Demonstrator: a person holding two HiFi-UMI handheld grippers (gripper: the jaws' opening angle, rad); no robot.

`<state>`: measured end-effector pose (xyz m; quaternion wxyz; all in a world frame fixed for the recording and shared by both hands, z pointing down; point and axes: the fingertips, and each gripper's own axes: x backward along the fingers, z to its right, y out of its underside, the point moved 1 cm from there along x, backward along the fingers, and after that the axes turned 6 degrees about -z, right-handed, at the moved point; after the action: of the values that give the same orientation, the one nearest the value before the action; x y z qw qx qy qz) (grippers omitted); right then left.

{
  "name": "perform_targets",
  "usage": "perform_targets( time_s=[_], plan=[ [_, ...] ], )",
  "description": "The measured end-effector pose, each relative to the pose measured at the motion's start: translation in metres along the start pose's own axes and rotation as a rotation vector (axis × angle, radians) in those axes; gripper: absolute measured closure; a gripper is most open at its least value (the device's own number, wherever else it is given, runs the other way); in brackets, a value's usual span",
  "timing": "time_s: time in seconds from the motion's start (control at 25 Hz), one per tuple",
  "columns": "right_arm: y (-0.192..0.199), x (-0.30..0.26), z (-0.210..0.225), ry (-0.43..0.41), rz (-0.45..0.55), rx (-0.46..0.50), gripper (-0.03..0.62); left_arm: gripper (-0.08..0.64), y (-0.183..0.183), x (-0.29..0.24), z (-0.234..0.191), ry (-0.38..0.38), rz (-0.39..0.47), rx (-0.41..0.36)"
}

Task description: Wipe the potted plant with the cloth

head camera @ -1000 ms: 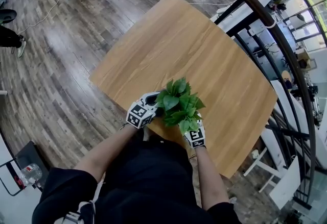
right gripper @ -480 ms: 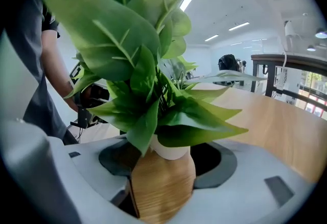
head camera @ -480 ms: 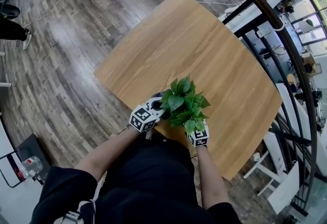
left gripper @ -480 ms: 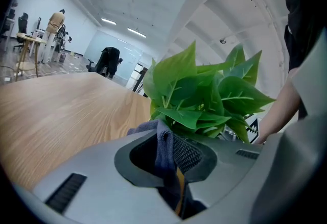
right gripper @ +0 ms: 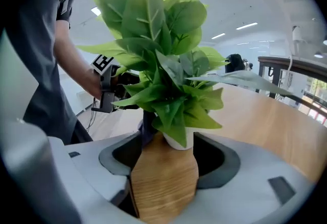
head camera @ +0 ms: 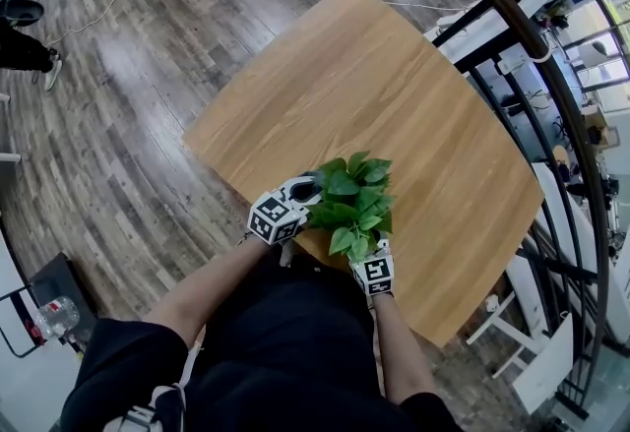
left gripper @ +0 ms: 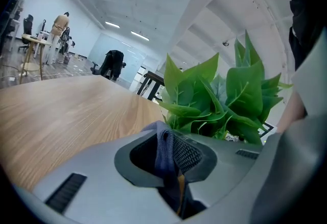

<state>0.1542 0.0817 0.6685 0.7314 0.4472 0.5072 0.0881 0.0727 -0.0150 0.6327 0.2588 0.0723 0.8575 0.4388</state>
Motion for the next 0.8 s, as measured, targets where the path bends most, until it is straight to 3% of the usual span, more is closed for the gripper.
perform_targets(
  time_s=[0.12, 0.24, 0.44, 0.64, 0.8],
  plan=[
    [-0.004, -0.001, 0.018, 0.057, -0.002, 0.043, 0.293, 0.489, -0.001, 0.001, -0.001, 0.007, -0.011, -0.002],
    [-0.02, -0.008, 0.023, 0.025, 0.009, 0.092, 0.293, 0.489, 0.003, 0.0, 0.001, 0.036, -0.019, 0.012],
    [-0.028, -0.012, 0.028, -0.019, 0.017, 0.07, 0.293, 0.489, 0.002, 0.0, 0.013, 0.091, 0.019, 0.061],
    [-0.025, -0.016, 0.029, 0.017, 0.051, 0.008, 0.295, 0.489, 0.009, 0.003, 0.031, 0.153, 0.012, 0.046],
    [-0.024, -0.016, 0.027, 0.036, 0.05, -0.019, 0.295, 0.489, 0.009, 0.007, 0.044, 0.19, 0.027, 0.113]
  ],
)
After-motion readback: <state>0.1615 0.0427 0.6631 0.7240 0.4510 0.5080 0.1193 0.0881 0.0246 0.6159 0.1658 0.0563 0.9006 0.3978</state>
